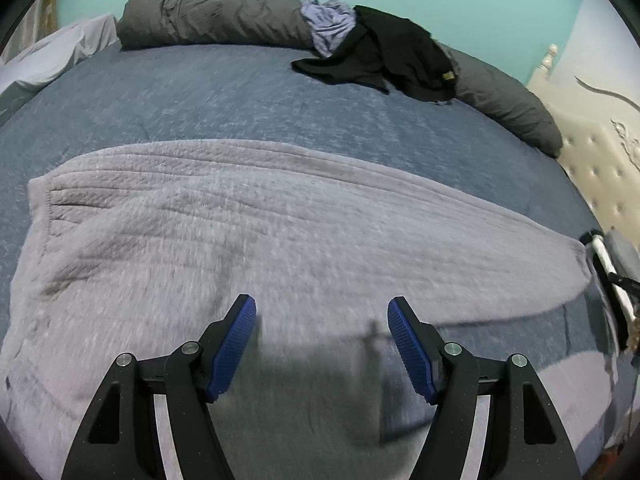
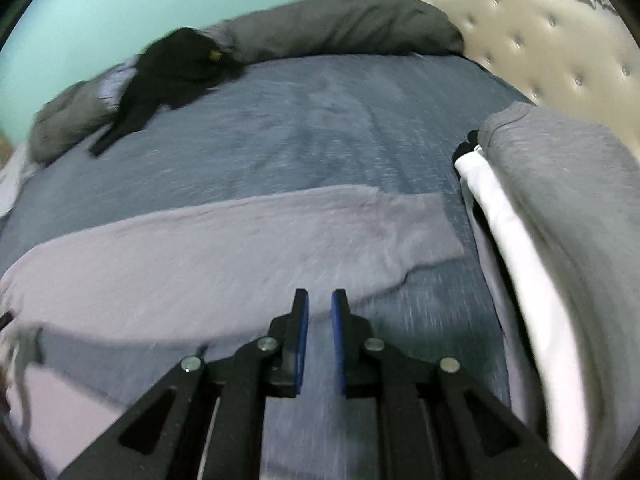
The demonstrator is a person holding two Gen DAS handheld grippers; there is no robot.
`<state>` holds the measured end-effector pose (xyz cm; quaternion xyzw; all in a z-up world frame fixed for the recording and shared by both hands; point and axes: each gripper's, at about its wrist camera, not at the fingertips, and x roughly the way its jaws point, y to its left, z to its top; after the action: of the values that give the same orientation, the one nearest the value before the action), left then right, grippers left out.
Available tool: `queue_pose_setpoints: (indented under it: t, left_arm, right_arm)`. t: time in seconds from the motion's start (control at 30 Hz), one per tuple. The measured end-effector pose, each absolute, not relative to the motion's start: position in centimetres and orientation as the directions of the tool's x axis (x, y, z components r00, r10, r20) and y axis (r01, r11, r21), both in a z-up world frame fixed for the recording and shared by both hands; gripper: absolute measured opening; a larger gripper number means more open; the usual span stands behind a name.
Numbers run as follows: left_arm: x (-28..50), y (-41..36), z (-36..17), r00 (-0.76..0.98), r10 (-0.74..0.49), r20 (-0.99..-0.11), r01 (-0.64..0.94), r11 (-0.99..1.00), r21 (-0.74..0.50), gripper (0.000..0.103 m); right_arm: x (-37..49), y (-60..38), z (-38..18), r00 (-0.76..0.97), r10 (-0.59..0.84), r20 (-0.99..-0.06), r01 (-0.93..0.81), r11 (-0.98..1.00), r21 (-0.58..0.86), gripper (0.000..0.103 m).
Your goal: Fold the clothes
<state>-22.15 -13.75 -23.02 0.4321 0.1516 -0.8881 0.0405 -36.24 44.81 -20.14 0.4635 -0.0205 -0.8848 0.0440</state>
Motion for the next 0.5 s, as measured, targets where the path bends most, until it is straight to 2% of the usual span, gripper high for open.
queue_pose_setpoints:
  t: [0.03,0.1,0.17,0.23,0.3,0.5]
  left_arm:
    - [-21.5,-13.6,-22.7,-0.622,0.068,-0.780,0.198,-0.950,-0.240,0.072]
    - [-20.1,-13.3,-22.0,-0.620,0.089,-0.780,0.189,-0.947,-0.259,0.072]
    - [-18.5,-13.2,-21.3,-0.620,0.109,-0.777,0.183,-0.943,-0.279,0.072]
    - [-16.3,-13.6,-20.4,-0.616,0.120,-0.779,0.185,-0.939,-0.290,0.072]
    - [-14.3,-14.1,-19.6,-0.610,0.122,-0.783,0.188,-0.937,-0.293,0.075]
    - [-7.8,-18.6,-17.9,-0.572,0.100,-0.814,0.258,-0.920,-0.295,0.079]
  right_arm:
    - [-34.7,44.8,-19.4,-0.569,-0.113,-0.815,0.077,-0.994,0.084,0.013]
    - [-31.7,45.3,-18.9,-0.566,-0.134,-0.814,0.099,-0.991,0.094,0.026]
    - [-28.8,46.1,-18.5,-0.560,-0.150,-0.814,0.112,-0.988,0.105,0.033]
    - [-26.2,47.0,-18.9,-0.548,-0.155,-0.822,0.100,-0.988,0.120,0.033]
    - [-23.5,47.8,-19.4,-0.531,-0.163,-0.832,0.078,-0.987,0.144,0.039]
    - [-18.0,49.3,-22.2,-0.502,-0.187,-0.844,0.008,-0.977,0.212,0.047]
